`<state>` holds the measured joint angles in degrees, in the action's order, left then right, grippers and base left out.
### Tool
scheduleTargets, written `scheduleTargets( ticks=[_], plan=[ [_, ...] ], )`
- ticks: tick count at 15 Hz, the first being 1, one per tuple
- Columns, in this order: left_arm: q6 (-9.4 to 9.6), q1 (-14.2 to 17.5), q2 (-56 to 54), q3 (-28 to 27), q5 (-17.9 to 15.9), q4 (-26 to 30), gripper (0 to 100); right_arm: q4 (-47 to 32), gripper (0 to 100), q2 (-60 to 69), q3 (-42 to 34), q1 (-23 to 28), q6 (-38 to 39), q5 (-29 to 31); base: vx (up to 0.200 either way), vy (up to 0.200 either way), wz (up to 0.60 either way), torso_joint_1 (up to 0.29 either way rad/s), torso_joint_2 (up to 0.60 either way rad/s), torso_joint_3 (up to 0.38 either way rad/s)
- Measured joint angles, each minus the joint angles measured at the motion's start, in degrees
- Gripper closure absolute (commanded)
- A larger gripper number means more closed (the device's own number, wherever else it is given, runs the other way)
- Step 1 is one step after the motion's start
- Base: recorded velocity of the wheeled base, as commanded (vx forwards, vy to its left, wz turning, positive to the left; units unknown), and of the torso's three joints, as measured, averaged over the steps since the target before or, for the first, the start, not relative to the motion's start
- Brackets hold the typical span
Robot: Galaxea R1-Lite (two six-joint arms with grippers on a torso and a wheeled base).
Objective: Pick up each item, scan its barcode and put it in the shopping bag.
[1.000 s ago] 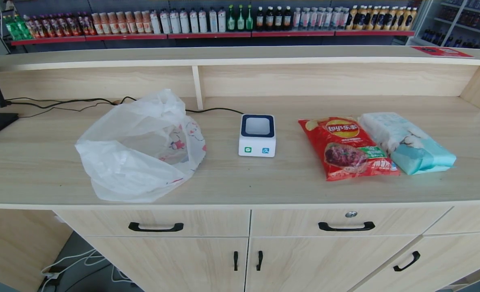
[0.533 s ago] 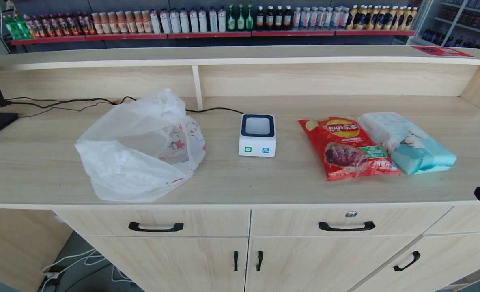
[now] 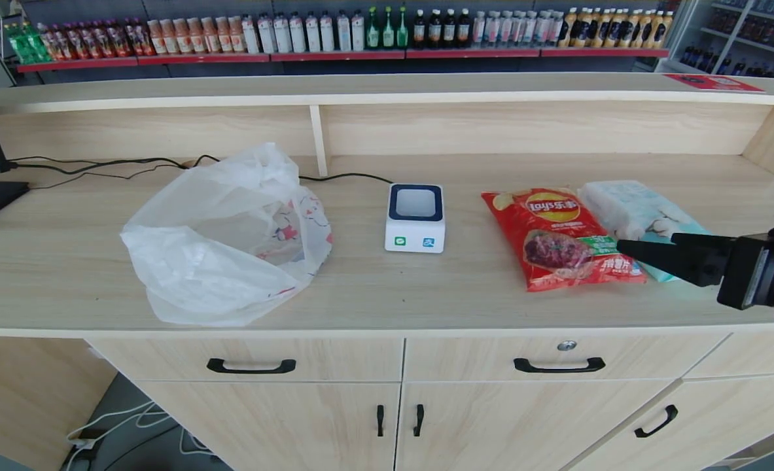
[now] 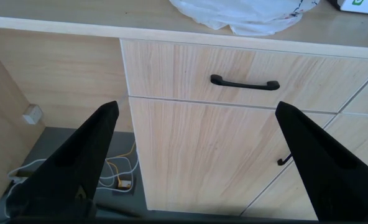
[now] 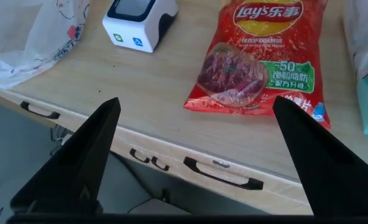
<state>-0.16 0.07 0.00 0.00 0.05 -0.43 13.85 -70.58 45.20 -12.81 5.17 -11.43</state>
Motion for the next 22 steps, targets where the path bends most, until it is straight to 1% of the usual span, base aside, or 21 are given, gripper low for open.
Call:
scheduleTargets(
  ticks=[4,8,11,15,17,22],
  plan=[
    [0.00,-0.02,0.00,0.00,0.02,0.00,0,-3.04,0,-10.40,10.52,0.46,0.24,2.27,0.000,0.000,0.00,0.000,0.00,0.000],
    [0.00,-0.02,0.00,0.00,0.02,0.00,0,-3.62,0,-18.66,17.07,1.21,0.29,5.17,0.000,0.000,0.00,0.000,0.00,0.000],
    [0.00,0.00,0.00,0.00,0.02,0.00,0,-3.32,0,-23.13,19.60,1.51,0.18,5.64,0.000,0.000,0.00,0.000,0.00,0.000],
    [0.00,0.00,0.00,0.00,0.02,0.00,0,-3.29,0,-27.76,23.21,3.11,-2.02,5.96,0.000,0.000,0.00,0.000,0.00,0.000],
    [0.00,-0.02,0.00,0.00,0.02,0.00,0,-3.32,0,-29.44,24.06,3.43,-1.95,8.05,0.000,0.000,0.00,0.000,0.00,0.000],
    [0.00,0.00,0.00,0.00,0.02,0.00,0,-2.88,0,-33.11,25.27,3.41,-2.08,8.70,0.000,0.000,0.00,0.000,0.00,0.000]
  ],
)
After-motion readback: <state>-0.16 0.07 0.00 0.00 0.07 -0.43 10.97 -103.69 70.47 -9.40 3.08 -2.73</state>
